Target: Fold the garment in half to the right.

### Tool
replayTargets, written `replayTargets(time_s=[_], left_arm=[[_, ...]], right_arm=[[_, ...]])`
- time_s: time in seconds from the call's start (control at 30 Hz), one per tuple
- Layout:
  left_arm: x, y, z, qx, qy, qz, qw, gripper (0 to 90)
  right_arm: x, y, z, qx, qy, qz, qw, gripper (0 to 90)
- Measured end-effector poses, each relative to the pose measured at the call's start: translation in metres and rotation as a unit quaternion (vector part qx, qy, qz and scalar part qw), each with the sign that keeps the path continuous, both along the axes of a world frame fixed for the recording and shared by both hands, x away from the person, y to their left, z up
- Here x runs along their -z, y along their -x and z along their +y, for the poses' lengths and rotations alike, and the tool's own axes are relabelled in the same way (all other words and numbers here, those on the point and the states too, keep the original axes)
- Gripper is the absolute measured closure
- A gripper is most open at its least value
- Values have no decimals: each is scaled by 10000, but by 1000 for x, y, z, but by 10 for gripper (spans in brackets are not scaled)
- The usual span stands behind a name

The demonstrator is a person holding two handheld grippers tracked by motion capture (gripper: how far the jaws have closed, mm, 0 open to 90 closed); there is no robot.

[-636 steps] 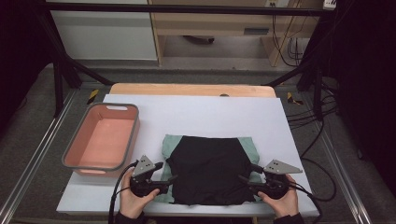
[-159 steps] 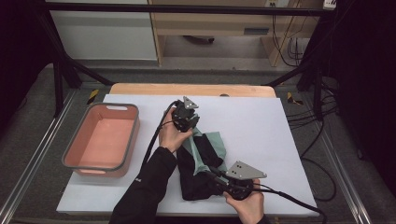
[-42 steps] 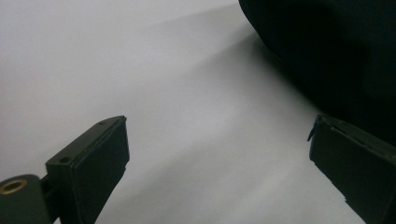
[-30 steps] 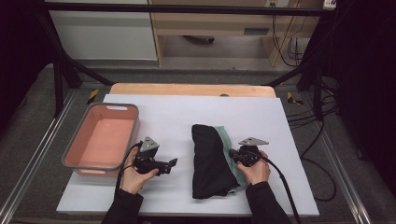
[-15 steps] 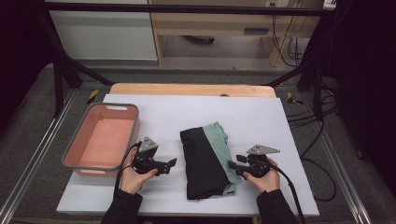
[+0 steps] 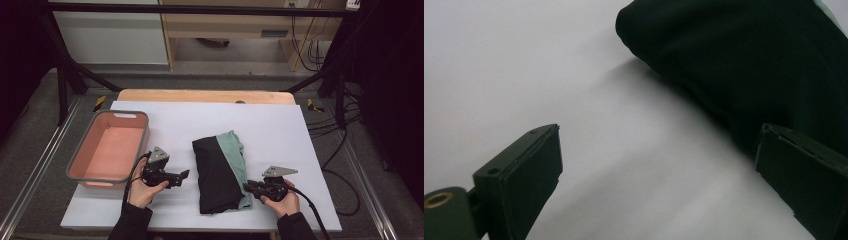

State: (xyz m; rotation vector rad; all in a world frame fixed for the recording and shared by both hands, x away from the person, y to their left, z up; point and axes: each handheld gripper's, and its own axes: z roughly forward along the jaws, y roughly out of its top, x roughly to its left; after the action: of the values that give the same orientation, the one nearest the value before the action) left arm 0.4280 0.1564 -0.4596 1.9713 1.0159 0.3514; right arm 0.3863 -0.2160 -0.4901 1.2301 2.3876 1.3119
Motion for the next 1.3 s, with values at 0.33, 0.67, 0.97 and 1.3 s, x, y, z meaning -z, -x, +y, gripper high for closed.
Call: replayTargets(time_s=[0.33,0.67,0.97,1.3], left_arm=[[-1,2,-2,40,0,4,10000,47],[-4,3,-5,88,93,2,9999,46],[-8,-1,-10,213,237,112,9994,33],[-15,-3,-18,375,230,179,9989,43]], right_arm=[[-9,25,-2,94,155,284,9994,827],[-5,28,2,168,208,-85,9996,738],[-6,23,0,171,166,-333,9992,640],[-11,20,-1,186,-72,-631,9978,409]])
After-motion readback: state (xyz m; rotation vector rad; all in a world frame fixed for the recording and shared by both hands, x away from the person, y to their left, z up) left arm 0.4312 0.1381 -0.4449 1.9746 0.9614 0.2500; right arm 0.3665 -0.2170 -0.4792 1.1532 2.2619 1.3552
